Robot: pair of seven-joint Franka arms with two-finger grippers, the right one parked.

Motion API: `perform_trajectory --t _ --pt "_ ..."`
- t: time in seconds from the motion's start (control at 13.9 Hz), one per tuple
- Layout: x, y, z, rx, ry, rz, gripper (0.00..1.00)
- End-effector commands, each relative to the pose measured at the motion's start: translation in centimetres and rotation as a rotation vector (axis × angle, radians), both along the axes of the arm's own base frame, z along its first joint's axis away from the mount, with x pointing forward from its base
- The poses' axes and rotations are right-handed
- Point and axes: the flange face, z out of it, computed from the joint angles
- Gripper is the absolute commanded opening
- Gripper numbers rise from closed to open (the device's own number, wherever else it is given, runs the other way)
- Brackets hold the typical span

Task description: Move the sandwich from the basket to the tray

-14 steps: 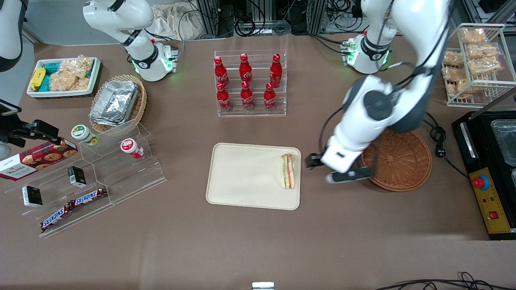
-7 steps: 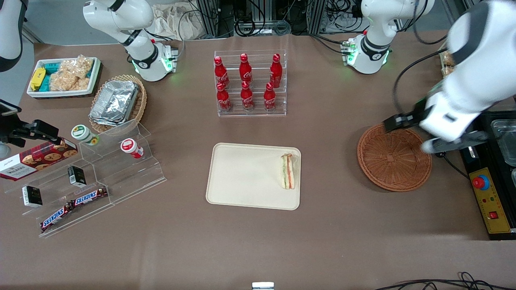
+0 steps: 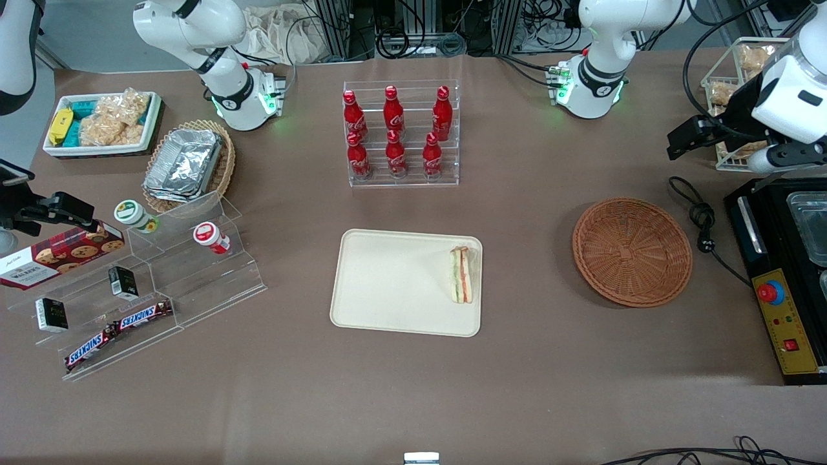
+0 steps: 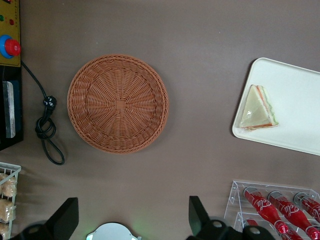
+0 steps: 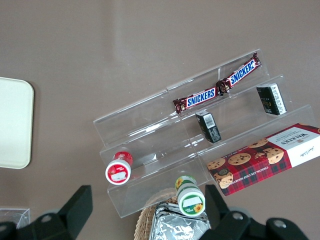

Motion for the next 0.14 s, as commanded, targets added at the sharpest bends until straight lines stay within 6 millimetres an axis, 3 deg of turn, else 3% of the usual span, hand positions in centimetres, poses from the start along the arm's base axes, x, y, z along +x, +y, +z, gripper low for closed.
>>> perform_trajectory --t 0.0,0.07 --pt "0.83 0.21 0.68 0.004 0.014 -0.016 0.99" --pt "0.85 0.24 0.68 0.006 0.029 -0.018 0.99"
